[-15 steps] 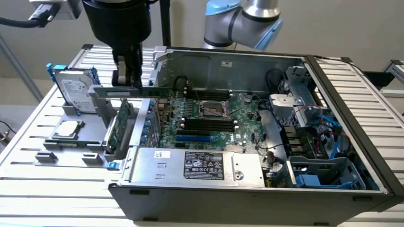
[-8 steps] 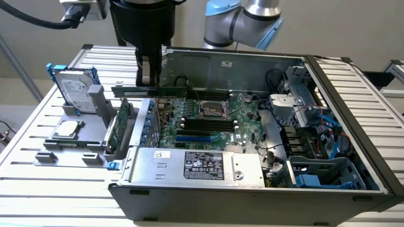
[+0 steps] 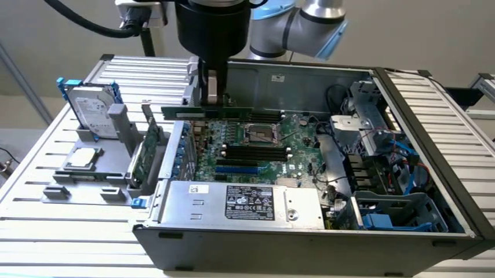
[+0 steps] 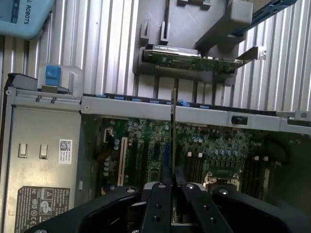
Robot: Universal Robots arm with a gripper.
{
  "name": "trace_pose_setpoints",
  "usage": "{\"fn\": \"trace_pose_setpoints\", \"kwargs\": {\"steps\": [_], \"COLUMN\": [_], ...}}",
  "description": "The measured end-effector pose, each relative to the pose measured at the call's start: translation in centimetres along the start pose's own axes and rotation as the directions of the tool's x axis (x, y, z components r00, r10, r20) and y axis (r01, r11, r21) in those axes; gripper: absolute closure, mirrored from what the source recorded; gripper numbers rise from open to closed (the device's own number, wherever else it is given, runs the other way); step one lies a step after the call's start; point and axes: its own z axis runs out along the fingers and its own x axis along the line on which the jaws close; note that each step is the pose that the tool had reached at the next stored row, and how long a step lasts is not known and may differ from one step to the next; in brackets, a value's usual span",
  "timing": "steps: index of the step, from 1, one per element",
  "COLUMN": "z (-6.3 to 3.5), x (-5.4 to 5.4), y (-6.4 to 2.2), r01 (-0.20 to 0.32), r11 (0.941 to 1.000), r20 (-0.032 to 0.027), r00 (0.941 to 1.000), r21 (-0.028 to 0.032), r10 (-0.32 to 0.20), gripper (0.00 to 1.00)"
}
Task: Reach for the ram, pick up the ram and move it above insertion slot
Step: 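Pick up the ram and move it above insertion slot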
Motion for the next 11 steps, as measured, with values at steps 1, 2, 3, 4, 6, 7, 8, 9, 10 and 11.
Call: {"fn": "trace_pose_setpoints", "kwargs": {"steps": [1,2,3,4,6,7,8,9,10,11], "z": [-0.02,-0.05,-0.07,-0.09,-0.13,-0.15,-0.16,-0.17,-0.17,-0.17], "x": [0.0,0.1,0.1,0.1,0.1,0.1,0.0,-0.1,-0.2,-0.3], "y": [-0.43,-0.89,-1.34,-1.82,-2.73,-3.16,-3.57,-3.95,-4.28,-4.59], "r01": [0.000,0.000,0.000,0.000,0.000,0.000,0.000,0.000,0.000,0.000], "r11": [1.0000,1.0000,1.0000,1.0000,1.0000,1.0000,1.0000,1.0000,1.0000,1.0000], "r20": [0.0001,0.0000,0.0001,0.0002,0.0003,0.0002,0.0003,0.0003,0.0002,0.0000], "r00": [1.0000,1.0000,1.0000,1.0000,1.0000,1.0000,1.0000,1.0000,1.0000,1.0000], "r21": [-0.0005,-0.0010,-0.0014,-0.0017,-0.0021,-0.0022,-0.0023,-0.0023,-0.0022,-0.0023], "r10": [0.000,0.000,0.000,0.000,0.000,0.000,0.000,0.000,0.000,0.000], "gripper": [0.86,0.86,0.86,0.86,0.86,0.86,0.86,0.86,0.86,0.86]}}
